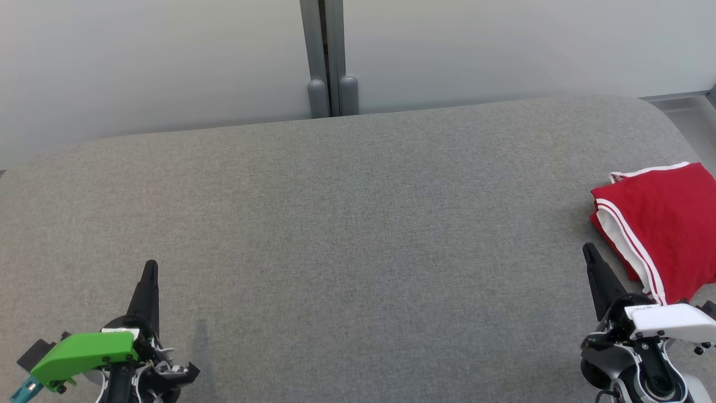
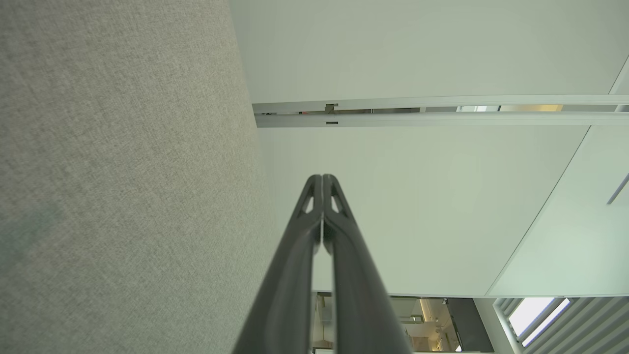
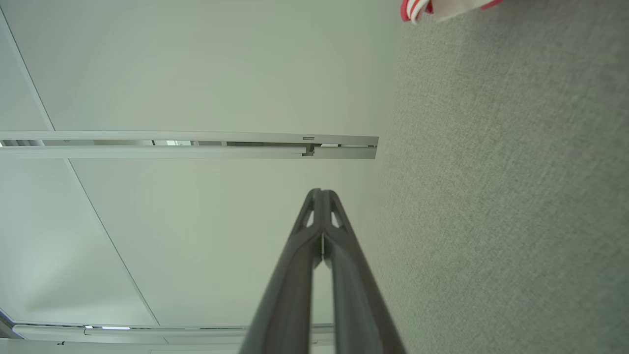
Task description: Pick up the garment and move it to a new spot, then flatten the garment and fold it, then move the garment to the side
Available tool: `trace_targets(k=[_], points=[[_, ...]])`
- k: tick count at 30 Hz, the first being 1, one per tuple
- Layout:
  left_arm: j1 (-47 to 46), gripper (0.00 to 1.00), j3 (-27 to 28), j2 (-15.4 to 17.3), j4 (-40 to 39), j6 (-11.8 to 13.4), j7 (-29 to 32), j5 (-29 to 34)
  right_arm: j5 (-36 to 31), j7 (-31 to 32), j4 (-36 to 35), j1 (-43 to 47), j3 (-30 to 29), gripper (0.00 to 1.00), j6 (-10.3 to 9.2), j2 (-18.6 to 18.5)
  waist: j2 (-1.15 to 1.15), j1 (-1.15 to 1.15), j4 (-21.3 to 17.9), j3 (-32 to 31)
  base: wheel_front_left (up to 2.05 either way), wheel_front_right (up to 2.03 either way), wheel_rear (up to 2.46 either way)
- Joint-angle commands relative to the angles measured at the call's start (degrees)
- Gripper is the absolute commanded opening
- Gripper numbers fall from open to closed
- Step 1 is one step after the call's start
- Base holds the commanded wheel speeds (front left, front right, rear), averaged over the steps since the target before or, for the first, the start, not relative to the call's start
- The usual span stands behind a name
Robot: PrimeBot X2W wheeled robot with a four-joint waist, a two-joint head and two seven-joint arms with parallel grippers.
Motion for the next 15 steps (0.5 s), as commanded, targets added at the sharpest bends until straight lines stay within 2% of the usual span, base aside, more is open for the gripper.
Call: trace_targets(k=[1,15], points=[[-0.6,0.00,0.1,0.4,-0.1,-0.3,0.2,-0.2,0.2,0.2,-0.2,0.6,-0.1,0.00,-0.02,-0.3,0.00,0.00,0.0,0.0,0.00,0.00,0.00],[-0.6,0.00,0.1,0.4,-0.1,-0.3,0.2,-0.2,0.2,0.2,-0.2,0.6,-0.1,0.00,-0.02,-0.3,0.00,0.00,0.0,0.0,0.00,0.00,0.00]])
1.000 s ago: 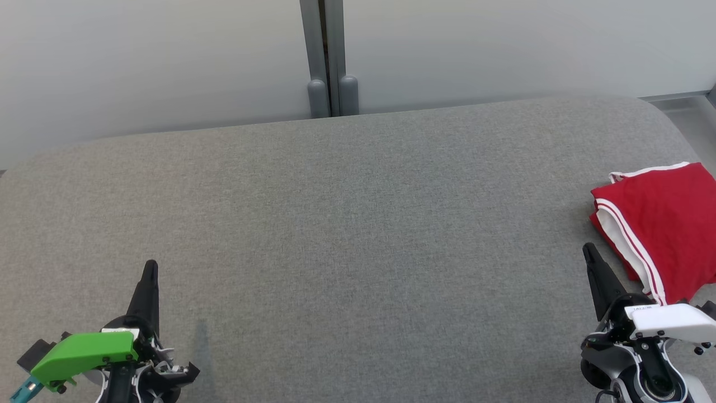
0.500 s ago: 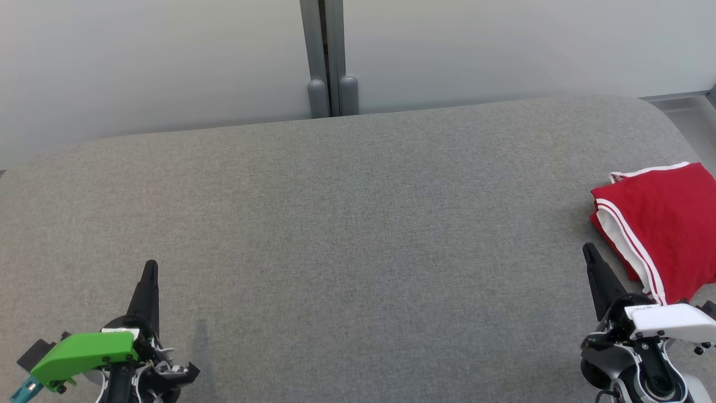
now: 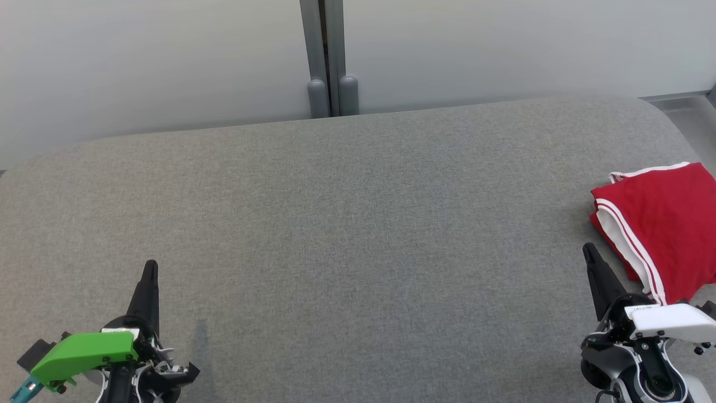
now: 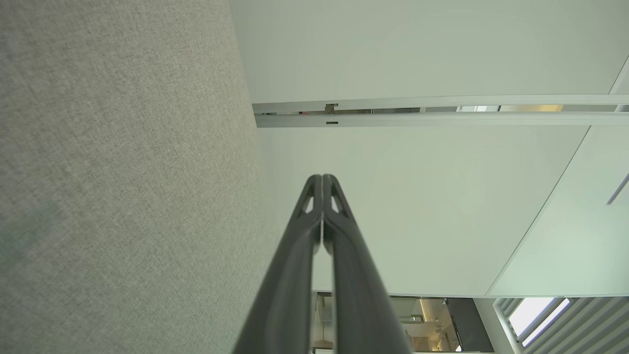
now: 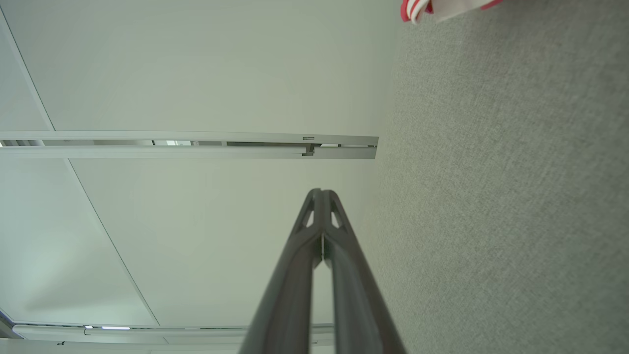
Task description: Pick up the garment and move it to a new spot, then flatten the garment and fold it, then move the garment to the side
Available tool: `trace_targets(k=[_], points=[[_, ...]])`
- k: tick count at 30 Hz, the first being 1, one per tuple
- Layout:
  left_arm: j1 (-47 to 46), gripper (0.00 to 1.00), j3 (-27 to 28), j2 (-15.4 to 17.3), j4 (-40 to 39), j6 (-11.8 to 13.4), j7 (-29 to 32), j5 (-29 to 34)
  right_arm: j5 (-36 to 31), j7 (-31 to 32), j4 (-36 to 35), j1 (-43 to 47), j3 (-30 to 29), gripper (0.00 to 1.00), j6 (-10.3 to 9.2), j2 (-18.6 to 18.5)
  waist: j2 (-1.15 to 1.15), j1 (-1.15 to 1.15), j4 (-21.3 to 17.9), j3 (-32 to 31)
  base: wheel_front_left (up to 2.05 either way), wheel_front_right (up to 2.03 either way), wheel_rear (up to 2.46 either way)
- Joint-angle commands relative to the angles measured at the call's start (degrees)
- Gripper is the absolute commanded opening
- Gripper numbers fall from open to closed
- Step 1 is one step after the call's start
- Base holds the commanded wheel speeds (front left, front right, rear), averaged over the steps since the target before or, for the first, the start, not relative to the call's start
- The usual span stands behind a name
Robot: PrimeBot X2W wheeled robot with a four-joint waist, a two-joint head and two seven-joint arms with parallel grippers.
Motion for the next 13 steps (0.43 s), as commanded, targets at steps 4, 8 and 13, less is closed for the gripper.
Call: trace_targets(k=[4,8,13], points=[[-0.6,0.00,0.1,0.4,-0.1,-0.3,0.2,-0.2,0.2,0.2,-0.2,0.6,-0.1,0.00,-0.02,-0.3,0.00,0.00,0.0,0.0,0.00,0.00,0.00],[-0.6,0.00,0.1,0.4,-0.1,-0.3,0.2,-0.2,0.2,0.2,-0.2,0.6,-0.1,0.00,-0.02,-0.3,0.00,0.00,0.0,0.0,0.00,0.00,0.00],[-0.6,0.00,0.1,0.4,-0.1,-0.3,0.2,-0.2,0.2,0.2,-0.2,0.6,-0.1,0.00,-0.02,-0.3,0.00,0.00,0.0,0.0,0.00,0.00,0.00]])
